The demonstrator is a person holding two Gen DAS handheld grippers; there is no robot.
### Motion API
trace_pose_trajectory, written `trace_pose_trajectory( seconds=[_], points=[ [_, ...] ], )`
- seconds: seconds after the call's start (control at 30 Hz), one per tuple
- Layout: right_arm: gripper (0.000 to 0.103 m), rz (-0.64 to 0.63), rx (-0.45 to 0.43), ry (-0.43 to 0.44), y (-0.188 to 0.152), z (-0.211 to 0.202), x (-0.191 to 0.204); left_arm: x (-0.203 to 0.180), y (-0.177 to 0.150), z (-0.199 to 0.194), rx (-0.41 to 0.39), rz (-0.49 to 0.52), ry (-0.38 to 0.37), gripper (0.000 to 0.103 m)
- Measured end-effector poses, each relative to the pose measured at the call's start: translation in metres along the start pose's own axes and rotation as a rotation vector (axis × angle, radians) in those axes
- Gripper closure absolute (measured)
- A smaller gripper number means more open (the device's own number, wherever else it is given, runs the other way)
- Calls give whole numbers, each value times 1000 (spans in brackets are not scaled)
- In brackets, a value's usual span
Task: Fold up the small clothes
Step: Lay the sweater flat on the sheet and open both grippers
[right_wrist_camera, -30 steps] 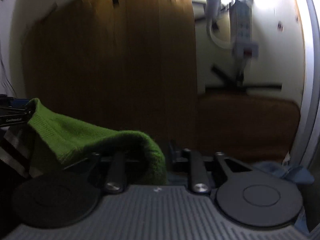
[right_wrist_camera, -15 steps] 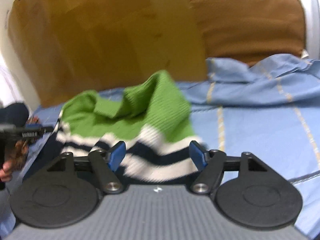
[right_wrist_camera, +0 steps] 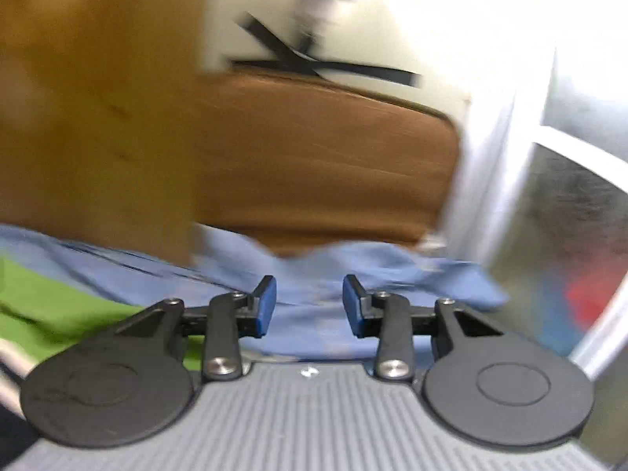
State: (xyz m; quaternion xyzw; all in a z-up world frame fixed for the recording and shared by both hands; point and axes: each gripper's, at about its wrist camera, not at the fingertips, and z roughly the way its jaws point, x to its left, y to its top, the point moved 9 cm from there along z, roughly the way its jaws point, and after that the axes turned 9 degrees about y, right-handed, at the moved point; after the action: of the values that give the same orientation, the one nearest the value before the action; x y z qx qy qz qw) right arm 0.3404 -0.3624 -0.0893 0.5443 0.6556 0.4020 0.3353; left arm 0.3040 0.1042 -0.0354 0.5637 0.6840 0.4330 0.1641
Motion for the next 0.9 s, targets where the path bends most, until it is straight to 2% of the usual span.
trace_pose_trajectory(
  seconds=[0.07,0.13,0.23,0.3,0.37,0.43,0.53,0.57,0.63,0.7,0.73,0.77,0.83,0.9],
  points=[
    [65,48,40,219,-3,7,41,-21,-1,-18,-6,6,-146,89],
    [66,68,156,378,-16,27,84,-50,-5,-37,-9,53,-286,87],
    [80,22,281,466,-40,67,130,-103,-21,-49,34,145,-440,85],
    [82,6,358,475,-54,95,147,-130,-35,-43,84,208,-484,85],
    [82,0,369,477,-56,111,157,-147,-46,-29,106,268,-473,85],
    [82,1,321,479,-44,131,164,-154,-44,-7,111,289,-398,85],
    [82,104,192,426,-10,172,155,-128,-19,40,56,274,-186,88],
    [79,159,138,401,2,183,147,-114,-9,55,41,262,-110,97],
    [71,268,90,330,14,197,129,-91,1,74,112,171,-114,97],
    [71,338,106,361,15,194,125,-71,6,74,138,82,-141,97],
    [71,338,112,396,13,187,127,-65,8,68,115,74,-139,91],
    [69,324,118,423,10,177,131,-57,10,60,88,73,-118,70],
    [68,306,141,498,1,153,146,-46,11,41,34,60,-115,53],
    [62,286,174,613,-11,121,168,-36,5,27,31,34,-138,54]
  ],
)
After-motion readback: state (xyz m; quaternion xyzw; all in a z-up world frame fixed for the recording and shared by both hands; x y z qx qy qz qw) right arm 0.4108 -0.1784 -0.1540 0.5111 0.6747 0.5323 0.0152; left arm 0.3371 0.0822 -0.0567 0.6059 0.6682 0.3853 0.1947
